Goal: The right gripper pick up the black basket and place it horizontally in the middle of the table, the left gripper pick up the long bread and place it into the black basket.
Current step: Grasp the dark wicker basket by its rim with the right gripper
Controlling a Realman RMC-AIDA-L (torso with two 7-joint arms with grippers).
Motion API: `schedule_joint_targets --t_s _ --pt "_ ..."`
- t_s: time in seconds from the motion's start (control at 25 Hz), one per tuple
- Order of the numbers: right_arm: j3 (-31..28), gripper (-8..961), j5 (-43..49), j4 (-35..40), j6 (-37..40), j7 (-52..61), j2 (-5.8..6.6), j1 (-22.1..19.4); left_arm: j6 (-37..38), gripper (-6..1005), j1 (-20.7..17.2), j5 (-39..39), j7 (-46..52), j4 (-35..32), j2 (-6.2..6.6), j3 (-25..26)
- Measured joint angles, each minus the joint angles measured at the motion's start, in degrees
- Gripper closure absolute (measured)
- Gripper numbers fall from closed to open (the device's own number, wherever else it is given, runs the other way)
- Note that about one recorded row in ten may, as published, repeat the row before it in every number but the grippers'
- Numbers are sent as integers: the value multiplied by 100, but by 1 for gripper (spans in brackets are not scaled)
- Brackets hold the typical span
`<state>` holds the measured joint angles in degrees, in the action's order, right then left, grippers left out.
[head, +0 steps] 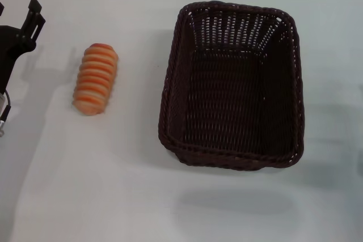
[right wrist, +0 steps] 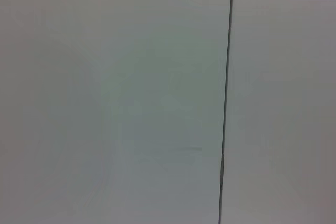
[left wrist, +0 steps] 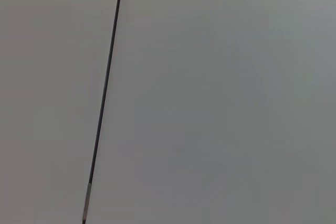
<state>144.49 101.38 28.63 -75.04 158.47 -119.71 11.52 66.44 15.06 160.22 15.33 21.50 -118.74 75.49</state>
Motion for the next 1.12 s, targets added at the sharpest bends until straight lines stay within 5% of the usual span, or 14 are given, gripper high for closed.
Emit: schedule_joint_targets --t_s 0.72,1.12 --pt "9 113 23 369 -91 -30 33 -118 -52 217 76 0 -22 -61 0 31" --pt "-67 114 6 1624 112 -1389 121 -389 -70 217 107 0 -26 -68 0 41"
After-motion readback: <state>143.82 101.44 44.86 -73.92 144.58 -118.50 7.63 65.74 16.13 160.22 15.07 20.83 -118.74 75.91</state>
